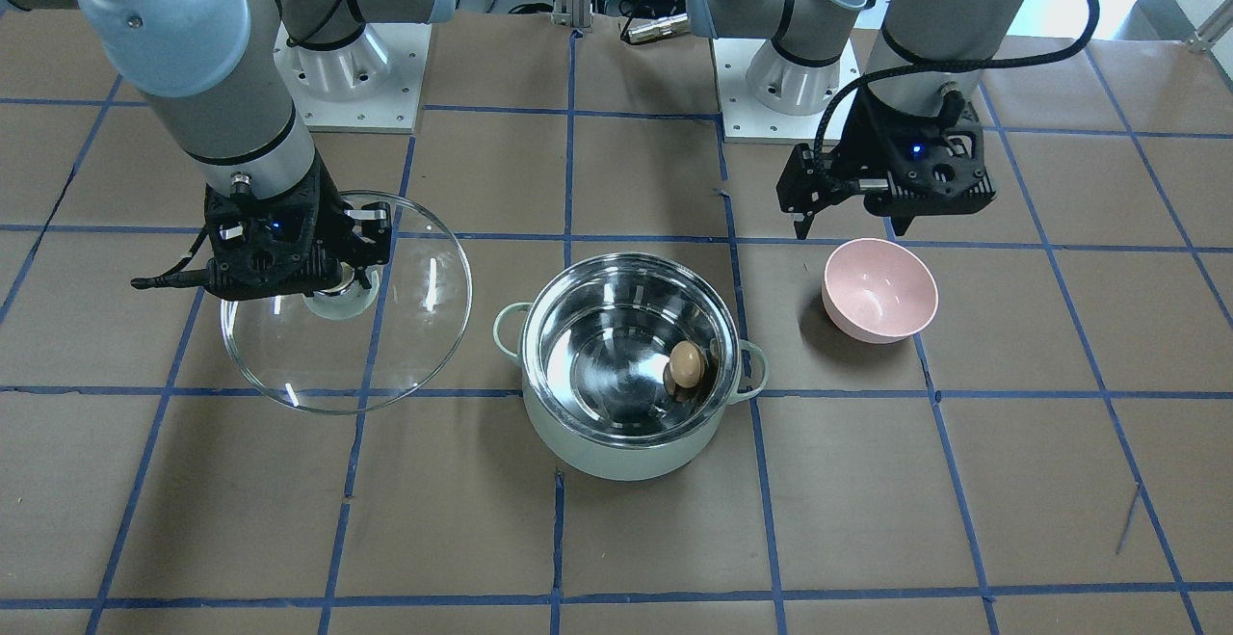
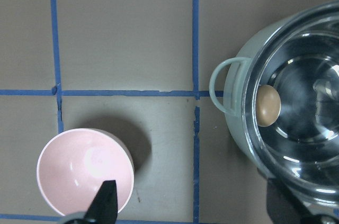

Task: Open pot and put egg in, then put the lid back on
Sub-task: 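Raise the left gripper out of the pot and withdraw it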

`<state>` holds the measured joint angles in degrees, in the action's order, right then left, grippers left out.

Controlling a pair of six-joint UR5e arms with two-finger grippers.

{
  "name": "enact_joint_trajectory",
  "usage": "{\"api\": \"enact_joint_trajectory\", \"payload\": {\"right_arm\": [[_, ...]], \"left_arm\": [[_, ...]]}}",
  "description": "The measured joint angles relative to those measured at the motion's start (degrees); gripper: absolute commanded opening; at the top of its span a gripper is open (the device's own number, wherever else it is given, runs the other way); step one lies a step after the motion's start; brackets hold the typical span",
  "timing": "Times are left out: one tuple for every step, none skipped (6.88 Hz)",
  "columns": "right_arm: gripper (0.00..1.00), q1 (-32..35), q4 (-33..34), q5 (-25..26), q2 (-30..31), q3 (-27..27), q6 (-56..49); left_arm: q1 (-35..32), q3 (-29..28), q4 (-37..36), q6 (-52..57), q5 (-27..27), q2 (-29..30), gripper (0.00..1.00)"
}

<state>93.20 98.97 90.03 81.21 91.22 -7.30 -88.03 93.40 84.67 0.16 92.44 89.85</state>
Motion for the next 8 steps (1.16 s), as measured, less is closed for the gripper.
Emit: {"api": "enact_joint_trajectory", "payload": {"right_arm": [[0.26, 0.06, 0.0, -0.02, 0.0, 0.06, 0.07], [0.26, 0.11, 0.09, -0.02, 0.0, 0.18, 0.16], [0.26, 0.16, 0.27, -0.07, 0.02, 0.36, 0.29], [0.26, 0.29, 0.7, -0.19, 0.05, 0.71, 0.54], [0.26, 0.67, 1.65, -0.35, 0.07, 1.15, 1.01], [0.26, 1.15, 2.53, -0.5, 0.08, 1.33, 2.07], [0.26, 1.43, 3.05, -0.59, 0.05, 1.36, 3.56], [0.26, 1.57, 3.43, -0.62, -0.02, 1.35, 4.61]], "left_arm": [[1.18, -3.71, 5.3, 0.43, -1.44, -0.48, 1.0], [1.61, -6.53, 9.05, 0.75, -2.0, -0.65, 1.0], [1.52, -7.51, 10.52, 0.88, -2.13, -0.67, 1.0], [1.29, -7.51, 11.03, 0.92, -2.16, -0.71, 1.0], [1.14, -7.29, 11.19, 0.94, -2.17, -0.77, 1.0], [1.09, -7.14, 11.2, 0.93, -2.18, -0.79, 1.0], [1.07, -7.06, 11.18, 0.97, -2.18, -0.84, 1.0], [1.1, -7.03, 11.26, 1.0, -2.18, -0.92, 1.0]]}}
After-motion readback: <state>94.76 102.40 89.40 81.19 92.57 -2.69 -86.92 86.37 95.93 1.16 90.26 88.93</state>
